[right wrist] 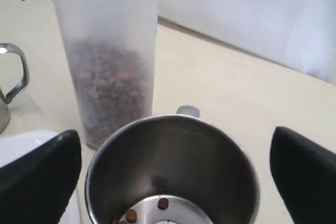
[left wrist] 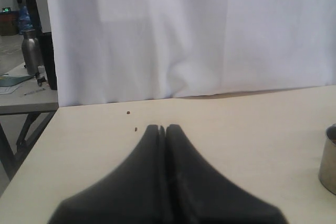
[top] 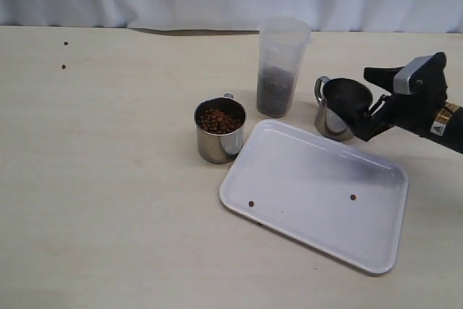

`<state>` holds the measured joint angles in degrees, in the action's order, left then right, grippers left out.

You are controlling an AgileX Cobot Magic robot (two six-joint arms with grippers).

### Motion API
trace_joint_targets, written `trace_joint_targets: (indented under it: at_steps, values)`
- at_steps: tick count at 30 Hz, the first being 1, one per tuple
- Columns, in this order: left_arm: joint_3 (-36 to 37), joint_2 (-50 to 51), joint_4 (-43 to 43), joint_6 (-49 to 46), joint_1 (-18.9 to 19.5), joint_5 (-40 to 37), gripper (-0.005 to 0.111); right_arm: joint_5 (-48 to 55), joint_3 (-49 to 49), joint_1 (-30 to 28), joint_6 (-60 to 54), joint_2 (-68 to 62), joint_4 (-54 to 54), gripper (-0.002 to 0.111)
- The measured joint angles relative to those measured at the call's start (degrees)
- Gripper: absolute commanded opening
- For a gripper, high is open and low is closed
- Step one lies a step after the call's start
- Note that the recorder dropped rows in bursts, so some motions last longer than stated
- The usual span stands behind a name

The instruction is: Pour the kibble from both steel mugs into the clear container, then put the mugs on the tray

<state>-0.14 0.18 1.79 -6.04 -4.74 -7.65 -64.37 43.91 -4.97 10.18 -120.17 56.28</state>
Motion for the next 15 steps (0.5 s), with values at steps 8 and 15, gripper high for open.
trace_joint_targets:
  at_steps: [8, 15]
  values:
    - [0.0, 0.0, 0.0, 0.0, 0.0, 0.0, 0.0, 0.0, -11.9, -6.5, 14.0, 16.2, -4.8, 0.04]
    - [0.0, 0.0, 0.0, 0.0, 0.0, 0.0, 0.0, -1.3, -27.6, -12.5, 22.1, 35.3, -9.0, 0.005]
